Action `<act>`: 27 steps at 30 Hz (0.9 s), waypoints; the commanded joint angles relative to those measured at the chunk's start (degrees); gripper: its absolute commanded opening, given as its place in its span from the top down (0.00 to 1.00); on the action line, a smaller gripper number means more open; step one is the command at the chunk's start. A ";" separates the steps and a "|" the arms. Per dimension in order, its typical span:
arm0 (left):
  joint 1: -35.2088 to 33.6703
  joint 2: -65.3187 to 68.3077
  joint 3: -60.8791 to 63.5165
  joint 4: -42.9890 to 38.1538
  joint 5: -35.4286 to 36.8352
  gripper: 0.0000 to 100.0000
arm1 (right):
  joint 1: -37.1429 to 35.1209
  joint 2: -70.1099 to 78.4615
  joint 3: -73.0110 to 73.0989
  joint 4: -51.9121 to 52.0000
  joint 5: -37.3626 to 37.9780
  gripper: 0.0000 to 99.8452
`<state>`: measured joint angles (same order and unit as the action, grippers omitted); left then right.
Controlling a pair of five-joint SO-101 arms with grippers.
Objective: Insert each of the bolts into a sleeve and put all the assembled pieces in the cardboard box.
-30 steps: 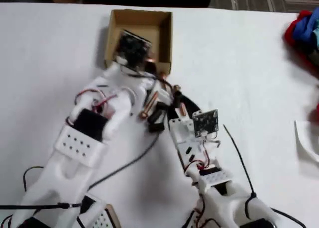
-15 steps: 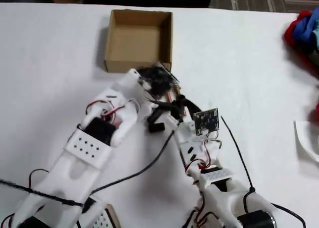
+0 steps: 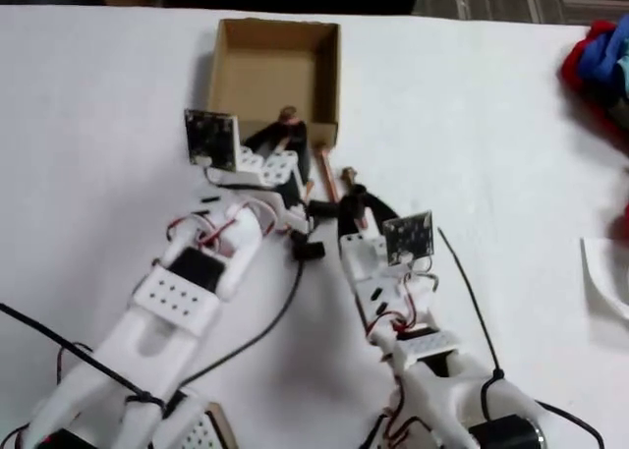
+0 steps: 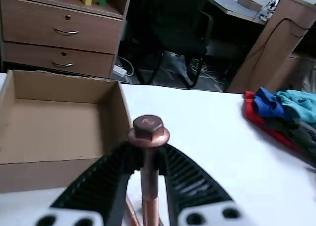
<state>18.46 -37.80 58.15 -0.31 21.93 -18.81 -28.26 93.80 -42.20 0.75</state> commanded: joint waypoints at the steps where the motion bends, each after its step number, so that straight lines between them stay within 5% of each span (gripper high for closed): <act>1: 2.55 -1.85 -2.24 -1.58 0.97 0.97 | 0.40 -0.04 -2.64 -1.63 -0.44 0.98; 11: 11.60 -1.67 -4.88 -1.85 0.79 0.97 | 0.40 0.04 -2.55 -1.54 -0.44 0.98; 21: 10.29 -1.67 -5.23 -2.02 -2.02 0.97 | 0.40 -0.48 -2.20 -1.80 -0.44 0.98; 27: 10.20 -1.67 -5.32 -2.02 -2.02 0.97 | 0.31 -0.13 1.32 -11.56 -0.18 0.98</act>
<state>29.19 -37.80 56.84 -0.57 20.88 -18.81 -28.26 94.59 -48.18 0.75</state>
